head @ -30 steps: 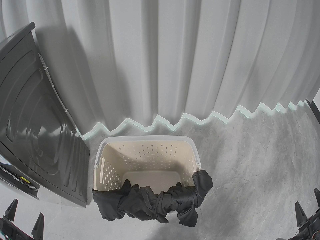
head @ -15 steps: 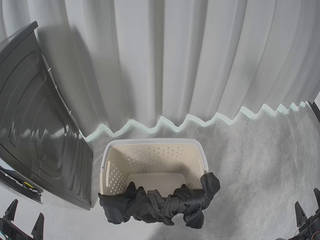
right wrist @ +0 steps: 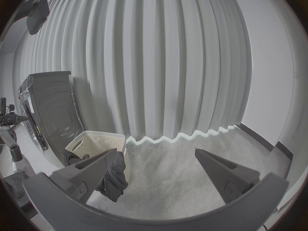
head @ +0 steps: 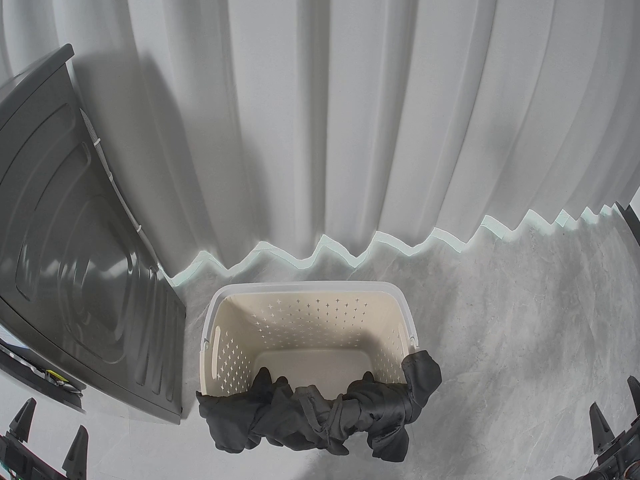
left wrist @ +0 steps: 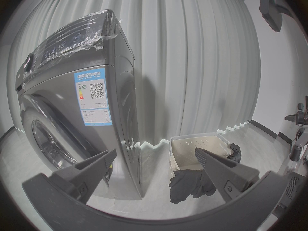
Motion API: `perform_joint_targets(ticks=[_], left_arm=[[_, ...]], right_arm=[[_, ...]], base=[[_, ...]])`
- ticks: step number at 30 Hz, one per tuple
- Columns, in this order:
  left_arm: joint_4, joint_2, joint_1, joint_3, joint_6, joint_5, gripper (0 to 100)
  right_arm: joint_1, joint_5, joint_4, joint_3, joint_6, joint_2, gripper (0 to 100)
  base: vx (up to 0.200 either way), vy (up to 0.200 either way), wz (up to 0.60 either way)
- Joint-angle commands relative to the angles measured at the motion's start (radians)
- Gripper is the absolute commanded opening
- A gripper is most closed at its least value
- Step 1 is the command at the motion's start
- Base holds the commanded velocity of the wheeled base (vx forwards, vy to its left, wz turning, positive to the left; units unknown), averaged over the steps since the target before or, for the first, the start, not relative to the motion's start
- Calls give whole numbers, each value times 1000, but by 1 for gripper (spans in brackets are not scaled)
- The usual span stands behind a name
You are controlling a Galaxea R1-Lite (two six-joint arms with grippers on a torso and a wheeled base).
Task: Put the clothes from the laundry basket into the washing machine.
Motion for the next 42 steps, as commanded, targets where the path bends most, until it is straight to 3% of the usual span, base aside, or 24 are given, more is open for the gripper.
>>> perform_joint_targets(ticks=[1, 7, 13, 22, 28, 37, 42], left_arm=[[0, -17, 0, 16, 0, 0, 100], [0, -17, 0, 16, -1, 0, 100], [0, -15, 0, 16, -1, 0, 100], [0, -15, 0, 16, 0, 0, 100], [0, -15, 0, 16, 0, 0, 100], [0, -15, 0, 16, -1, 0, 100], [0, -15, 0, 16, -1, 0, 100]], right_arm=[[0, 0, 0, 18, 0, -16, 100], [0, 0, 0, 18, -2, -16, 100], [0, 0, 0, 18, 0, -16, 100], [0, 0, 0, 18, 0, -16, 100], [0, 0, 0, 18, 0, -16, 100], [0, 0, 1, 18, 0, -16, 100], [0, 0, 0, 18, 0, -16, 100]], base=[[0, 0, 0], [0, 0, 0], [200, 0, 0], [0, 0, 0], [200, 0, 0], [0, 0, 0], [200, 0, 0]])
